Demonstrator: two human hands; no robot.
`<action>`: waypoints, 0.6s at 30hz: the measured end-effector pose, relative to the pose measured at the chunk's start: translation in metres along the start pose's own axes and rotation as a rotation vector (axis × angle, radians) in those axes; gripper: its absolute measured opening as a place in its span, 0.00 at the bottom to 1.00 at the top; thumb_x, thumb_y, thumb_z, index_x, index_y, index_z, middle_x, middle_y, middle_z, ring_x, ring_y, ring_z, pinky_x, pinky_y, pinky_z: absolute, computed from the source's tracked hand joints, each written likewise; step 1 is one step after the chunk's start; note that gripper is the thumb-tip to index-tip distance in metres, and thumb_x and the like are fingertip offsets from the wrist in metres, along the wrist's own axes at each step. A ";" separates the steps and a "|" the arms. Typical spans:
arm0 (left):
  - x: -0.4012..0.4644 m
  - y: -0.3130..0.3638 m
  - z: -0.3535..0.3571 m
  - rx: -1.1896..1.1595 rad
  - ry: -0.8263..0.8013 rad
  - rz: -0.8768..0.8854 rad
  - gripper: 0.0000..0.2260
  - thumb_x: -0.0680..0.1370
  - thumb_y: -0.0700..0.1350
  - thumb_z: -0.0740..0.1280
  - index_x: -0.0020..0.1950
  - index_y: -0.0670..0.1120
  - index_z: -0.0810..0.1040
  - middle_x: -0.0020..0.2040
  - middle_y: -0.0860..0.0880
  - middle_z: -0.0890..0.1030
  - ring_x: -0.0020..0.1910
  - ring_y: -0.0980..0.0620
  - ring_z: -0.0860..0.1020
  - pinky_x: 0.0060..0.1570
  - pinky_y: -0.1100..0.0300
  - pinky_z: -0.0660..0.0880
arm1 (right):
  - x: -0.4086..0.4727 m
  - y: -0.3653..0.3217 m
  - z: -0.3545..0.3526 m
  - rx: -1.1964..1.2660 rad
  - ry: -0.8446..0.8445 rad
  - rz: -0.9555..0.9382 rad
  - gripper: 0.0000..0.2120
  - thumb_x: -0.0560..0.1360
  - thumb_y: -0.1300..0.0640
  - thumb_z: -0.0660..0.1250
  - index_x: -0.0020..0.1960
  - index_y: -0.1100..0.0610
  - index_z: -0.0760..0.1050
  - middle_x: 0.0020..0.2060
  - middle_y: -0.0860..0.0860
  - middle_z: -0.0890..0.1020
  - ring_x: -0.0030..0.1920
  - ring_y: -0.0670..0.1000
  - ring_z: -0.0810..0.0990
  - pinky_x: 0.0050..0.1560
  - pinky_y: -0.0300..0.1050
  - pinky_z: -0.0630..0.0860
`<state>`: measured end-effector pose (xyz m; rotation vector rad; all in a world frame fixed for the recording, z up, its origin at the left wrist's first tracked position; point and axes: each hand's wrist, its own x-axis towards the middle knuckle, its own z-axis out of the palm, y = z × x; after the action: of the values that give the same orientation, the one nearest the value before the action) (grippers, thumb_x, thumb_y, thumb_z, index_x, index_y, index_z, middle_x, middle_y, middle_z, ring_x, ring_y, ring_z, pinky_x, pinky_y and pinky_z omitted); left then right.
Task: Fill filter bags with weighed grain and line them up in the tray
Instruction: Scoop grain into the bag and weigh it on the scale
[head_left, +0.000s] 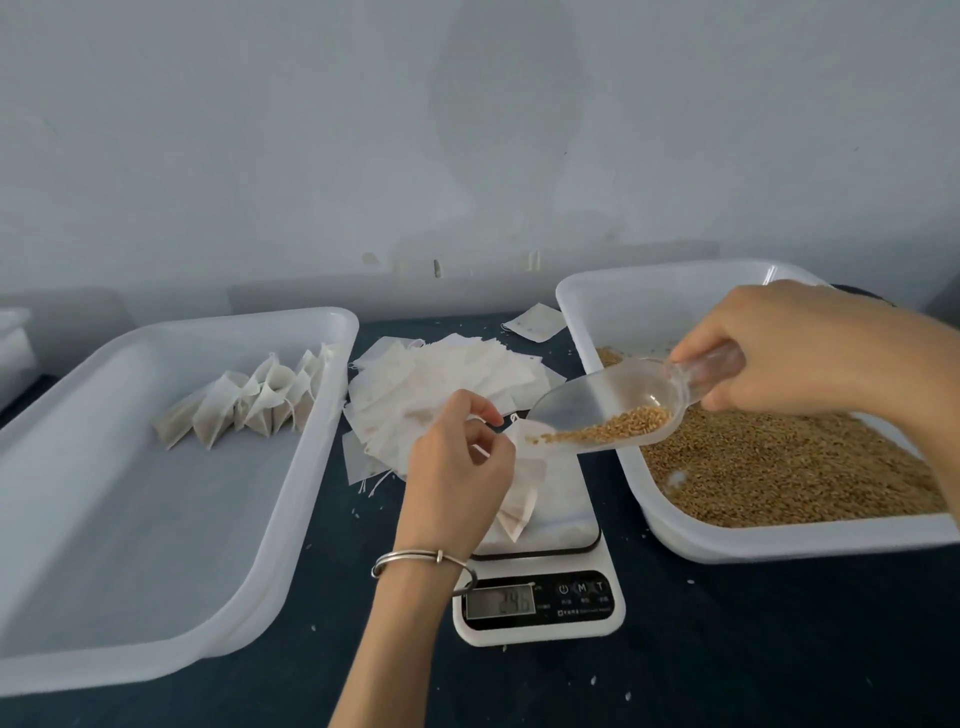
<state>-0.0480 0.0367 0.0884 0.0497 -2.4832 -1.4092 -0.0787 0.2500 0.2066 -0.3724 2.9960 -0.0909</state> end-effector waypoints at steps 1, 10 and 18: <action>0.000 0.000 0.000 0.001 0.000 -0.001 0.08 0.74 0.37 0.63 0.43 0.50 0.71 0.32 0.48 0.80 0.32 0.47 0.78 0.33 0.63 0.73 | 0.000 -0.001 0.000 -0.035 0.013 0.002 0.18 0.70 0.57 0.71 0.55 0.38 0.77 0.53 0.41 0.82 0.51 0.48 0.80 0.54 0.50 0.77; 0.001 0.000 0.002 0.005 -0.018 -0.011 0.08 0.75 0.38 0.64 0.43 0.51 0.71 0.32 0.49 0.81 0.31 0.51 0.78 0.32 0.65 0.74 | 0.001 -0.004 -0.005 -0.159 0.119 -0.030 0.13 0.72 0.56 0.67 0.50 0.38 0.80 0.45 0.40 0.82 0.45 0.48 0.80 0.38 0.42 0.70; 0.001 0.001 0.003 0.000 -0.032 -0.007 0.08 0.75 0.38 0.64 0.44 0.51 0.71 0.32 0.49 0.81 0.31 0.50 0.78 0.33 0.63 0.74 | 0.003 -0.006 -0.005 -0.192 0.133 -0.043 0.17 0.70 0.58 0.68 0.51 0.37 0.79 0.46 0.41 0.83 0.46 0.50 0.80 0.42 0.43 0.74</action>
<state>-0.0494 0.0400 0.0882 0.0367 -2.5107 -1.4241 -0.0808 0.2436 0.2112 -0.4685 3.1377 0.1758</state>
